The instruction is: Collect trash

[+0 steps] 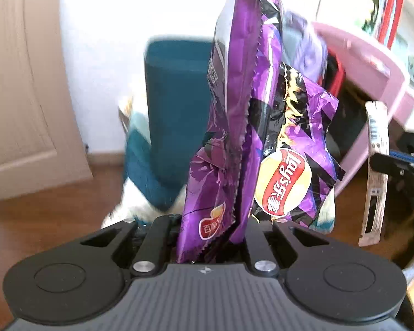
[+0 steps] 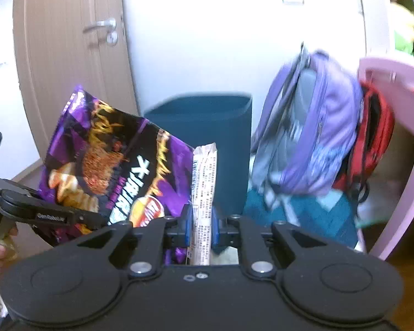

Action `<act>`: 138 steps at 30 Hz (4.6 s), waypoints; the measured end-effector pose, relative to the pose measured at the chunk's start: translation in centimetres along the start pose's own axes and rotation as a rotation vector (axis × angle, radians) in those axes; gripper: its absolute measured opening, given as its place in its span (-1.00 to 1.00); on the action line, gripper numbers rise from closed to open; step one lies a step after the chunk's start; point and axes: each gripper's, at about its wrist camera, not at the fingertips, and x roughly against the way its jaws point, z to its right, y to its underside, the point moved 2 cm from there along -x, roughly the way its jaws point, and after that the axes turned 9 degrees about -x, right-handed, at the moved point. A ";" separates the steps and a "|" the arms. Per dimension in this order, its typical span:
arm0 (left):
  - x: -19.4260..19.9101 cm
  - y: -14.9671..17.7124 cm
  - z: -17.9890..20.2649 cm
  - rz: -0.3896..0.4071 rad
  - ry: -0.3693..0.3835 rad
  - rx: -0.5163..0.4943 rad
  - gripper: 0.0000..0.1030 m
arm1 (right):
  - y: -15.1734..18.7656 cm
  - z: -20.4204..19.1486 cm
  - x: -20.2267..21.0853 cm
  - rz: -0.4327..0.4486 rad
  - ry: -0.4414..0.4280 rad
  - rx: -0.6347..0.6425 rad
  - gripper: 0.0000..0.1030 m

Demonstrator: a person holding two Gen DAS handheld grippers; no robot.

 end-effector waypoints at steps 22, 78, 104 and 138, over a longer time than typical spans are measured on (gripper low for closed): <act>0.6 -21.7 -2.5 0.259 -0.224 0.029 -0.77 | -18.1 -3.1 -6.6 0.248 0.004 0.033 -0.74; -12.5 -20.2 -2.9 -0.042 -0.181 -0.100 0.42 | -12.8 -1.1 -20.5 -0.031 0.031 0.076 -0.08; 6.5 -11.6 2.0 0.232 -0.190 -0.088 0.66 | -10.0 -5.4 -1.9 0.123 -0.063 0.093 0.79; 11.9 -5.6 3.5 0.325 -0.216 -0.057 0.97 | -6.2 -7.0 4.1 0.222 -0.087 0.082 1.00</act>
